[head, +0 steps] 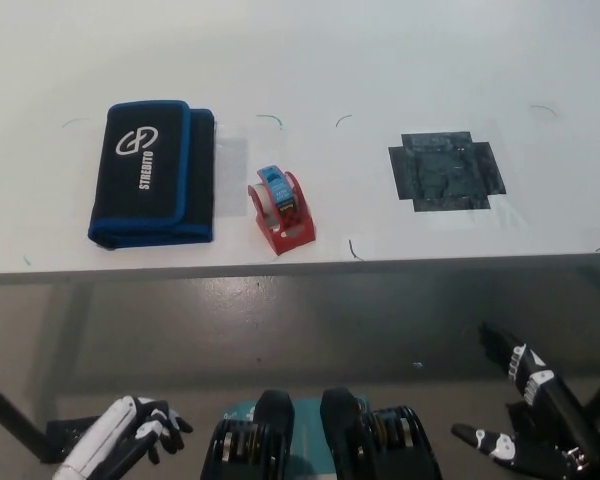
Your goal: Use the right hand to move the tape on the right hand side to the notebook on the left hand side
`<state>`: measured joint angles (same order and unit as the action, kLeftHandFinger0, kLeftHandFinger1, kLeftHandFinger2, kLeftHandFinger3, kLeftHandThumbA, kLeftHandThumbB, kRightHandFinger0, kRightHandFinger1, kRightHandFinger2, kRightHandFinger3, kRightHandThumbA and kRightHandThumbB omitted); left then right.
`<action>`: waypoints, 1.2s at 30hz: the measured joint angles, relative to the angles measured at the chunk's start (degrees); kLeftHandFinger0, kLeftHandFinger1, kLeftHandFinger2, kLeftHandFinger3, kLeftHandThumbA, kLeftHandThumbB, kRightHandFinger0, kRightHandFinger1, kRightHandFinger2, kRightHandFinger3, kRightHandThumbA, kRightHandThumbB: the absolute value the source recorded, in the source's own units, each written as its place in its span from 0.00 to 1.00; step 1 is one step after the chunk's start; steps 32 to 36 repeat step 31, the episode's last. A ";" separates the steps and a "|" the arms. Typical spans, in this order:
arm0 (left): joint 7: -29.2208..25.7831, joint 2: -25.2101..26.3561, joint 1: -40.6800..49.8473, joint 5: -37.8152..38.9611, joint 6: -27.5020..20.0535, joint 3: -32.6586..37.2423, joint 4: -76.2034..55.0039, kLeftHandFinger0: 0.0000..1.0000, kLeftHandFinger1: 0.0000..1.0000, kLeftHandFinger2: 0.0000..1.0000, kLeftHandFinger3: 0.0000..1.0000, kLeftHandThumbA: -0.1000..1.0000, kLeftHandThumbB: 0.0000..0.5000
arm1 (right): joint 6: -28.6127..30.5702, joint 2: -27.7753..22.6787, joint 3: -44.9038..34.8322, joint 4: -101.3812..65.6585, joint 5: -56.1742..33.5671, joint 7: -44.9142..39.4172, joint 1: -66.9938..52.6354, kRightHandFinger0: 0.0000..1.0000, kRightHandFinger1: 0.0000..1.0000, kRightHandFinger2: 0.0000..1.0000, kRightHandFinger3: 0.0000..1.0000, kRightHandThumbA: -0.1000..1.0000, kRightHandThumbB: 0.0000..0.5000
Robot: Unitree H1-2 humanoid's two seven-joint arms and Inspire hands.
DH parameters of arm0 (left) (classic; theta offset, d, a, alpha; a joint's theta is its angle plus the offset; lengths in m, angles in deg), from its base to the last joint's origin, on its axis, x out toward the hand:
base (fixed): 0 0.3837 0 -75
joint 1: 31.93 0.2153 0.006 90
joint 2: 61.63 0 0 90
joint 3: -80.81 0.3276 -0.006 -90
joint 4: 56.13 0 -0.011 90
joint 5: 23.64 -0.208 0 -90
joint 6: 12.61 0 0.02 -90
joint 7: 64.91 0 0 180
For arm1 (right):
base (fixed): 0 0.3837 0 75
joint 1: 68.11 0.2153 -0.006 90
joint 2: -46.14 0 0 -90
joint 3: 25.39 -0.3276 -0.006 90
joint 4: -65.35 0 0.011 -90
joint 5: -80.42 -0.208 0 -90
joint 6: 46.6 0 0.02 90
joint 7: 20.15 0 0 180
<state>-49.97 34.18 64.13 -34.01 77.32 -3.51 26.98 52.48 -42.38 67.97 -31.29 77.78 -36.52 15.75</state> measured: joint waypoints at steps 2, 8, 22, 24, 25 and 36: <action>-0.43 -0.97 1.03 0.41 -1.44 -0.78 1.22 0.34 0.39 0.51 0.66 0.90 0.19 | 0.22 0.36 0.01 1.10 0.18 0.05 -0.65 1.00 1.00 1.00 1.00 1.00 0.48; -2.41 -4.39 5.88 1.85 -6.61 -4.19 3.90 0.34 0.41 0.54 0.67 0.94 0.17 | 2.26 3.30 0.78 4.19 0.57 0.65 -3.22 1.00 1.00 1.00 1.00 1.00 0.49; -5.96 -13.40 2.97 5.52 -11.10 -8.99 8.99 0.38 0.43 0.59 0.66 0.97 0.18 | 5.06 8.72 0.80 8.46 3.10 4.03 -1.45 1.00 1.00 1.00 1.00 1.00 0.44; -6.40 -13.81 2.76 6.45 -11.11 -10.29 8.92 0.40 0.45 0.61 0.68 0.98 0.19 | 5.22 9.27 0.89 8.48 3.43 4.34 -1.40 1.00 1.00 1.00 1.00 1.00 0.47; -6.71 -14.13 2.85 6.85 -11.10 -10.85 8.92 0.39 0.45 0.61 0.67 0.99 0.17 | 5.39 9.45 0.97 8.48 3.65 4.47 -1.42 1.00 1.00 1.00 1.00 1.00 0.47; -7.71 -16.07 3.29 7.77 -11.09 -12.34 8.99 0.40 0.44 0.56 0.64 0.99 0.19 | 5.86 9.21 1.57 9.00 3.96 4.50 -1.36 1.00 1.00 1.00 1.00 1.00 0.47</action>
